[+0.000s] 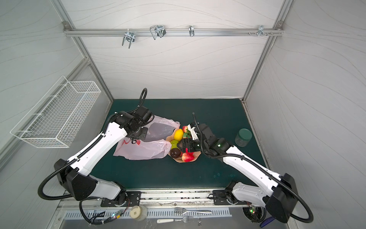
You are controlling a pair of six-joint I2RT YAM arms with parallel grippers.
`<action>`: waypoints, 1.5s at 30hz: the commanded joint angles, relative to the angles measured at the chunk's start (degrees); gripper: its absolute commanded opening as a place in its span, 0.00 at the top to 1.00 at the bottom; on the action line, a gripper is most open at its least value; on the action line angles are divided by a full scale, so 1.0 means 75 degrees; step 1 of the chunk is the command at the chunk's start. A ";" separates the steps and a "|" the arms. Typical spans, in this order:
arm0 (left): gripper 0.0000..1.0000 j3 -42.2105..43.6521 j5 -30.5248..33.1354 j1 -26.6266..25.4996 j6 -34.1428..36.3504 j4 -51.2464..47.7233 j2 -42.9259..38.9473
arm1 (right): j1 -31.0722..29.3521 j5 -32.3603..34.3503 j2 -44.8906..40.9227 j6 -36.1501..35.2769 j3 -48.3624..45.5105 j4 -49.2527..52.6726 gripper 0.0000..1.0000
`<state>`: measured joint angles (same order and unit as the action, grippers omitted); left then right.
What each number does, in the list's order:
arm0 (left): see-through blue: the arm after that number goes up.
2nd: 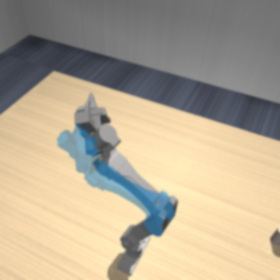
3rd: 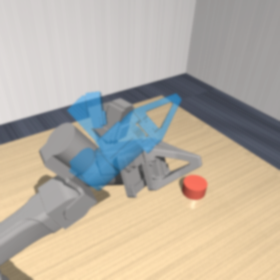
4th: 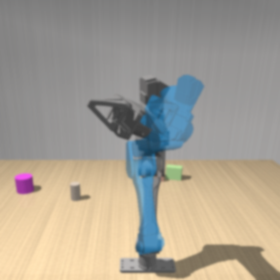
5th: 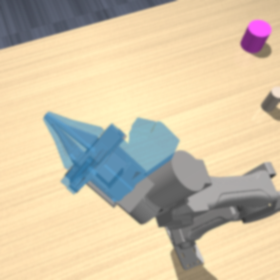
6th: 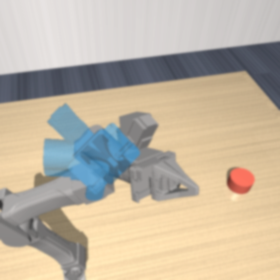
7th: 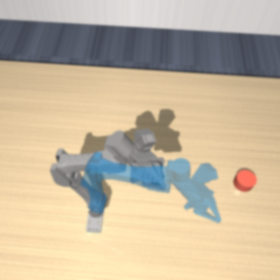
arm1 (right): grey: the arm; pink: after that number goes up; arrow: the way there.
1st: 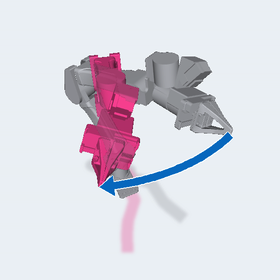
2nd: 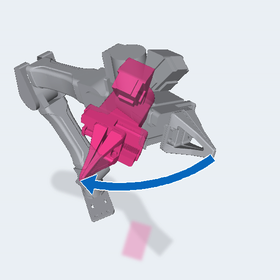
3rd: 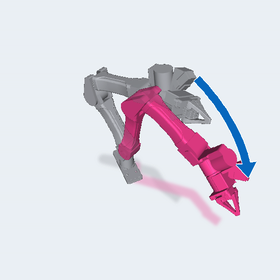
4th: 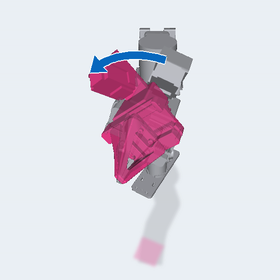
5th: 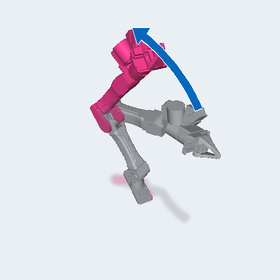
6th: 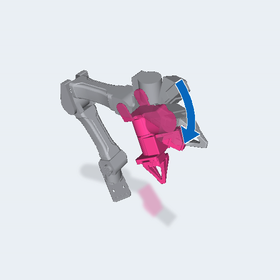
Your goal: Place the fruits into the plastic bag
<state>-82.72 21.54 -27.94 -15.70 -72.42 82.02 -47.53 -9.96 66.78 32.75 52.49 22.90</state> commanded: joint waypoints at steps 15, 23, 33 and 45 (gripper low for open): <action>1.00 0.0614 -0.2117 0.1433 0.0015 0.1242 -0.0283 | -0.1676 -0.2021 0.3185 -0.1589 0.1981 -0.0940 0.22; 1.00 0.0722 -0.2668 0.1695 -0.0049 0.1230 -0.0327 | -0.1761 -0.2640 0.3398 -0.1916 0.1950 -0.0656 0.24; 1.00 0.0900 -0.3268 0.1804 -0.0097 0.1109 -0.0481 | -0.0546 -0.0970 0.2508 -0.0640 0.1673 0.0275 0.13; 1.00 0.1155 -0.3808 0.1804 -0.0349 0.1141 -0.0704 | -0.0217 -0.0805 0.2811 -0.1663 0.2339 0.2665 0.11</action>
<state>-74.67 -5.39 -14.68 -17.17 -63.94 78.13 -48.80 -16.49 86.43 23.86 68.77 35.66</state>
